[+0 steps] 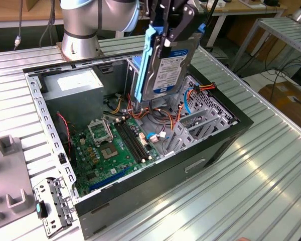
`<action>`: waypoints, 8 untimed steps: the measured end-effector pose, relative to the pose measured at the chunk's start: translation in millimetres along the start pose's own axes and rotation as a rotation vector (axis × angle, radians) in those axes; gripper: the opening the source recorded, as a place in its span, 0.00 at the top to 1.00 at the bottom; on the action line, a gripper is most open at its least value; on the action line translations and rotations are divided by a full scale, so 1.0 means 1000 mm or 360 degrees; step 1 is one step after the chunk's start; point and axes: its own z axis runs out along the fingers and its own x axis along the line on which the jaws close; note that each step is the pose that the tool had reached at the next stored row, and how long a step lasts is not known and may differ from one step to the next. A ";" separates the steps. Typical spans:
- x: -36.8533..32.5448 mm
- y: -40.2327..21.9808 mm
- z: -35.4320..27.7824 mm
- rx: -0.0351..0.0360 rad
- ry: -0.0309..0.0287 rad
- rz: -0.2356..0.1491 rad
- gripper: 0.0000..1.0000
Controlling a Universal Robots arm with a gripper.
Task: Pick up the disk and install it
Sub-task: 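Insert the disk into the insertion slot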
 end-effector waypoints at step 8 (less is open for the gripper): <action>0.0040 -0.0104 0.0010 0.0000 0.00003 0.0000 0.63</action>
